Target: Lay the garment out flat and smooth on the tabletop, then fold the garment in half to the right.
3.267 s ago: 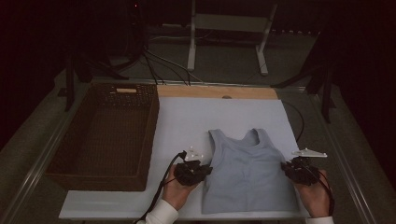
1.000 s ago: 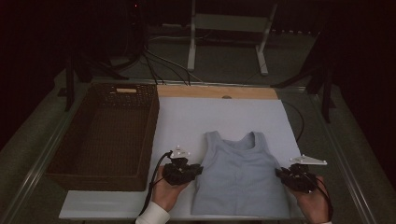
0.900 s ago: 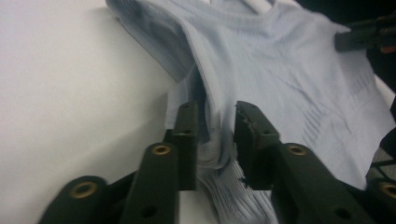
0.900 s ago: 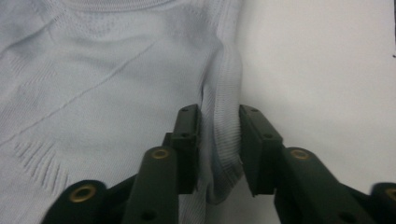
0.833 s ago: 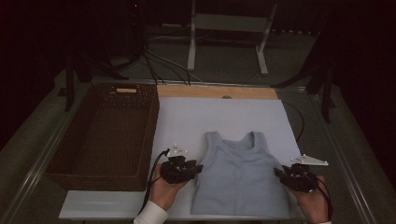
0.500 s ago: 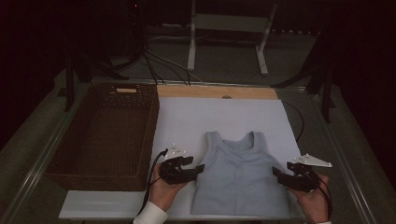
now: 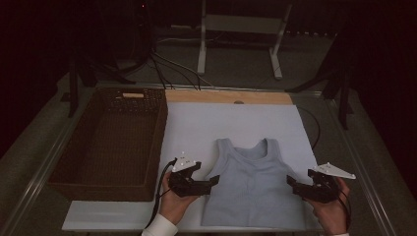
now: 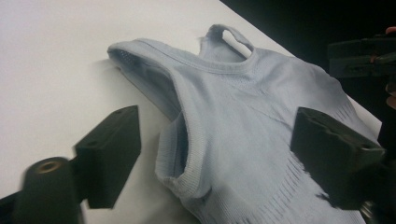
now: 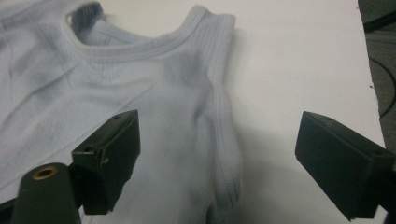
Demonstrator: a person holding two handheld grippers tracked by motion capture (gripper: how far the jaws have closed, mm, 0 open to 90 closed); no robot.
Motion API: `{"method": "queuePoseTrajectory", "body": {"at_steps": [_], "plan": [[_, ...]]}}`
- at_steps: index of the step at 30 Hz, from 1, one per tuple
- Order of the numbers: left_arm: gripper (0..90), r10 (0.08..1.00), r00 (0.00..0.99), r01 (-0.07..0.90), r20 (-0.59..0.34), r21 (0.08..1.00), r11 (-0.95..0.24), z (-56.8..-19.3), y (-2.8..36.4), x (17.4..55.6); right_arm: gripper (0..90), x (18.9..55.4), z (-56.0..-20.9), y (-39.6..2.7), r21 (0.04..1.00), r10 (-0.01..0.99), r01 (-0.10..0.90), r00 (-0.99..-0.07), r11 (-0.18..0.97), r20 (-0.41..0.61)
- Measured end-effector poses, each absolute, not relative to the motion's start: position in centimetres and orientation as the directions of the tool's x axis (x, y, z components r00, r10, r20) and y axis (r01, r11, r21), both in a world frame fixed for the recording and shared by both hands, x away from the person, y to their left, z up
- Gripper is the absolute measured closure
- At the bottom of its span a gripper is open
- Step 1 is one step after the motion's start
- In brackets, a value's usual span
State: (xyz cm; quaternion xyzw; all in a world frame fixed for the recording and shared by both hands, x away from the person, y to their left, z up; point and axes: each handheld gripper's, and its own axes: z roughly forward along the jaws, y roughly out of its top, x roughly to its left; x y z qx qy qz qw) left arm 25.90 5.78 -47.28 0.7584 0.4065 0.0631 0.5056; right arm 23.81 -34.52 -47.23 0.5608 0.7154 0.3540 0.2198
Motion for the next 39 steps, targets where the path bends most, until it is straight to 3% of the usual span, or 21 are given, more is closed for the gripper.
{"method": "queuePoseTrajectory", "body": {"at_steps": [5, 28, 39], "plan": [[13.2, 0.687, 0.660, 0.549, -0.305, 0.820, -0.163, -47.3, 5.6, 25.7, 12.4, 23.6, -47.1, -34.7, 0.770, 0.957, 0.631, -0.271, 0.098, 0.101], [20.2, 0.687, 0.661, 0.609, -0.303, 0.751, -0.255, -49.8, 5.1, 22.8, 12.7, 23.2, -47.0, -34.8, 0.783, 0.960, 0.614, -0.266, 0.101, 0.085], [23.1, 0.679, 0.664, 0.622, -0.312, 0.736, -0.269, -50.5, 4.0, 24.5, 13.1, 23.0, -46.9, -34.8, 0.787, 0.963, 0.609, -0.258, 0.099, 0.079]]}}
